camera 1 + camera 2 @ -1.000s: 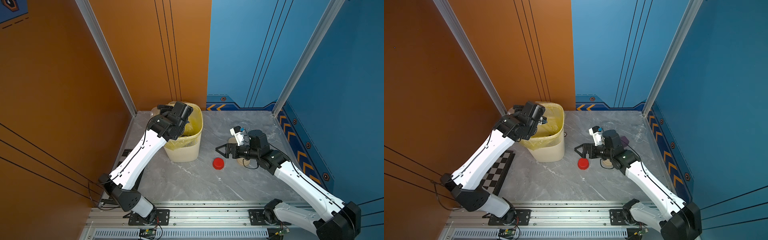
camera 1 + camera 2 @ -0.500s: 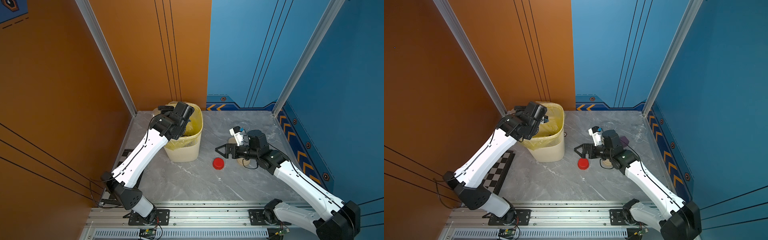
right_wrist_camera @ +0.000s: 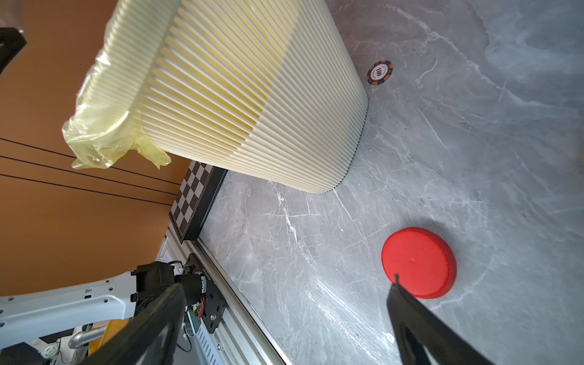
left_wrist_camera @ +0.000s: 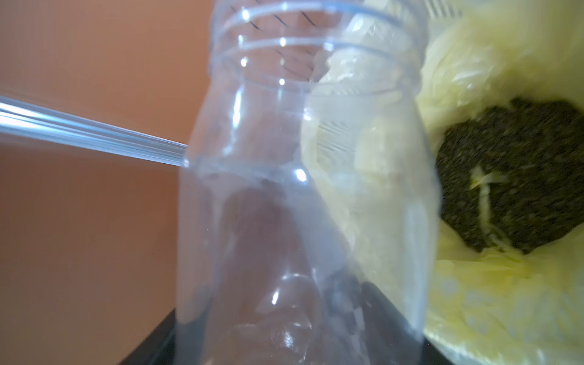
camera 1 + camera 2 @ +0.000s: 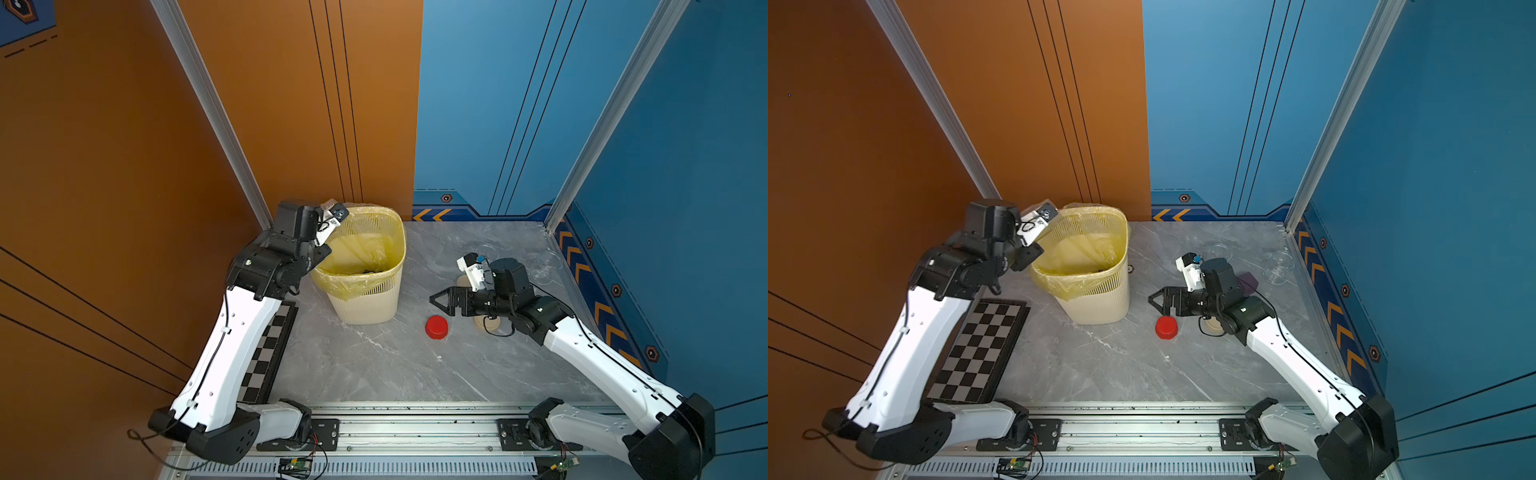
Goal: Empty moldy tea leaves from jars
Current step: Pour the moldy tea leaves from the jar into the trash bin, then place the jar at the center of the board.
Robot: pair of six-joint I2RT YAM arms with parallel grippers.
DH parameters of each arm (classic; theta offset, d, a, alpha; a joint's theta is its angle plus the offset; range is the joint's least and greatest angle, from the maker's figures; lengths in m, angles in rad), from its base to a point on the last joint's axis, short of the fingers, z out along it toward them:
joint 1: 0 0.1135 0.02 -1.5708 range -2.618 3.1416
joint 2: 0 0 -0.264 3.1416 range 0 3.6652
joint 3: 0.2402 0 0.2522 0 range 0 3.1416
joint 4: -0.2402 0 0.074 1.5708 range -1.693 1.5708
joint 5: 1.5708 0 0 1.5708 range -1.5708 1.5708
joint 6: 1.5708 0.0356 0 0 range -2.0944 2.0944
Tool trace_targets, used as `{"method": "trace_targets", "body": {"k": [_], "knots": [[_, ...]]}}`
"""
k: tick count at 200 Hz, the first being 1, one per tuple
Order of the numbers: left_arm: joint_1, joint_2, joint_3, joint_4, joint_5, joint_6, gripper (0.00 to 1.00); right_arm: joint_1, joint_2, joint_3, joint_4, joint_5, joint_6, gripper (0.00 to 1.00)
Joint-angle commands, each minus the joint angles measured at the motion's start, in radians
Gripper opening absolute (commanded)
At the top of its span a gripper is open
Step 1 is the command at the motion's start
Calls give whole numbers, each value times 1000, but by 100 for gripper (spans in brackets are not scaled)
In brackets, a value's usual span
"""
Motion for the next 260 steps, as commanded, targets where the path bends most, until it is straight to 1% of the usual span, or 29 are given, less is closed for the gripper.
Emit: {"method": "trace_targets", "body": {"k": [1, 19, 32, 55, 74, 108, 131, 160, 182, 185, 195, 215, 260], "knots": [[83, -68, -57, 65, 371, -227, 67, 8, 15, 51, -37, 57, 0, 100], [142, -147, -125, 95, 518, -289, 68, 8, 19, 87, -37, 82, 10, 100], [166, -199, -174, 106, 595, -313, 69, 5, 30, 130, -43, 94, 15, 100], [188, -285, -263, 108, 708, -343, 69, 7, 78, 252, -65, 71, 21, 100], [189, -364, -340, 112, 776, -376, 68, 12, 116, 351, -68, 46, 35, 100], [189, -499, -460, 126, 860, -447, 69, 40, 171, 485, -66, -2, 39, 100], [187, -578, -545, 135, 929, -496, 69, 77, 194, 537, -52, -28, 28, 100], [188, -650, -678, 182, 1013, -560, 69, 140, 211, 554, -5, -41, 19, 100], [186, -698, -758, 236, 1036, -619, 69, 182, 233, 572, 37, -54, 18, 100], [186, -704, -766, 241, 1037, -624, 69, 210, 238, 575, 38, -56, 16, 100], [184, -721, -789, 259, 1044, -647, 69, 241, 251, 591, 42, -62, 8, 100], [182, -763, -843, 295, 1057, -691, 68, 280, 280, 618, 41, -84, -8, 100], [169, -821, -922, 333, 1077, -736, 69, 357, 337, 646, 40, -106, -40, 100]]}}
